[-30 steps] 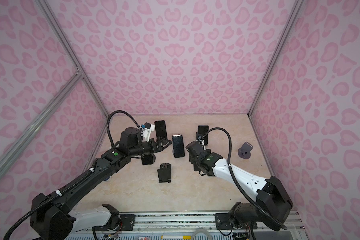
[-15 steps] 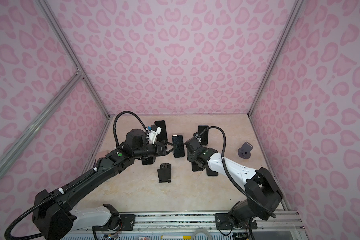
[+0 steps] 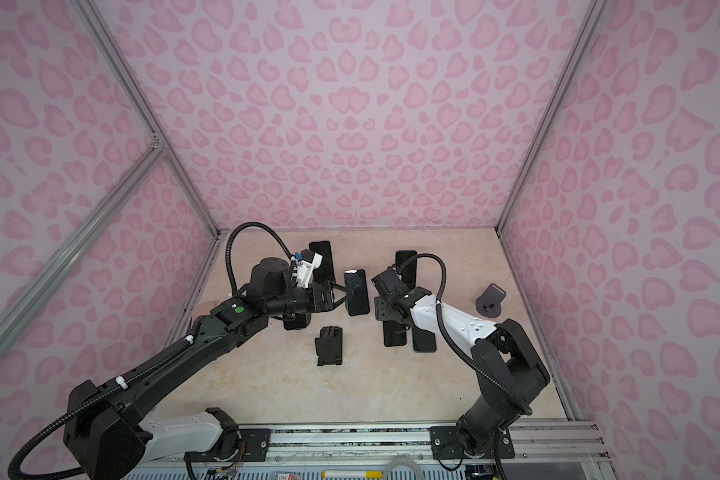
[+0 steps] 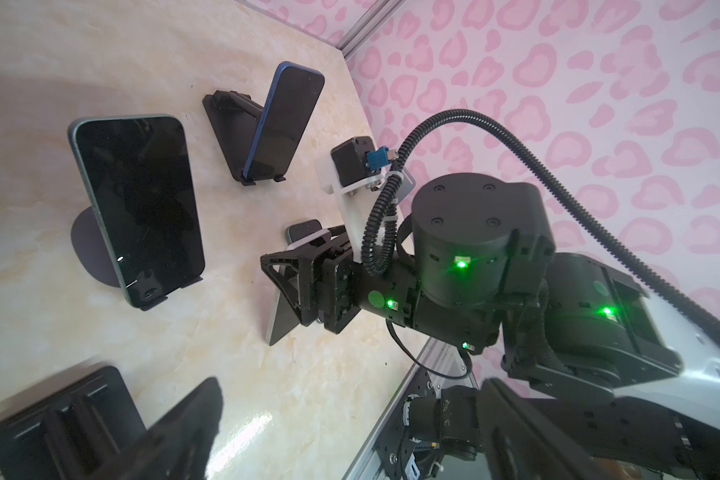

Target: Remove the phone from the phone stand

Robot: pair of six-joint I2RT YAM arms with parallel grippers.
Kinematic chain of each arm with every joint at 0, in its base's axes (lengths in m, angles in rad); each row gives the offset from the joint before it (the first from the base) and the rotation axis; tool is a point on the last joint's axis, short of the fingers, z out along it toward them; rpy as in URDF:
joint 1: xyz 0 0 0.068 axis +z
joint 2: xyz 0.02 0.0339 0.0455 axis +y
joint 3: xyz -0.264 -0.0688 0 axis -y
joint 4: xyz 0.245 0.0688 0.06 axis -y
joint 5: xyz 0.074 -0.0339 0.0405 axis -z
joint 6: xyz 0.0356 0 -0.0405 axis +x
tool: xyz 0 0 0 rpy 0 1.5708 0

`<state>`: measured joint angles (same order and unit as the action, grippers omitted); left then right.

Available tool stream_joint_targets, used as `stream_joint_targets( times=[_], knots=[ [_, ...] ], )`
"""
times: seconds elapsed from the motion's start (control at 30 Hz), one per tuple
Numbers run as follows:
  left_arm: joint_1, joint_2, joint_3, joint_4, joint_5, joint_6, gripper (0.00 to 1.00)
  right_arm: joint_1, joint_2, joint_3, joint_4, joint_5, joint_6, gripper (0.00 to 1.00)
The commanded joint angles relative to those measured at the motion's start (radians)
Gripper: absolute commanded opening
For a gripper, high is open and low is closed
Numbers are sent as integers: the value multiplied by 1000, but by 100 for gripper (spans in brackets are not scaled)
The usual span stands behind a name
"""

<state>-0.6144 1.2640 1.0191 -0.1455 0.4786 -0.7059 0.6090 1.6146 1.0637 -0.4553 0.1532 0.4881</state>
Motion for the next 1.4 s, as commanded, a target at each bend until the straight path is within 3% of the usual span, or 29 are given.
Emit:
stream_joint_targets(
  times=[0.0,0.67,1.37],
  knots=[
    [1,-3,10,20,6,9,99,-6,13,-3,2,-4,13,67],
    [1,1,10,15,-7,12,99,-14,84,-41,114,-2,52,66],
    [2,8,11,9,-16,21,100,-2,125,-103,159,81,75,69]
  ],
)
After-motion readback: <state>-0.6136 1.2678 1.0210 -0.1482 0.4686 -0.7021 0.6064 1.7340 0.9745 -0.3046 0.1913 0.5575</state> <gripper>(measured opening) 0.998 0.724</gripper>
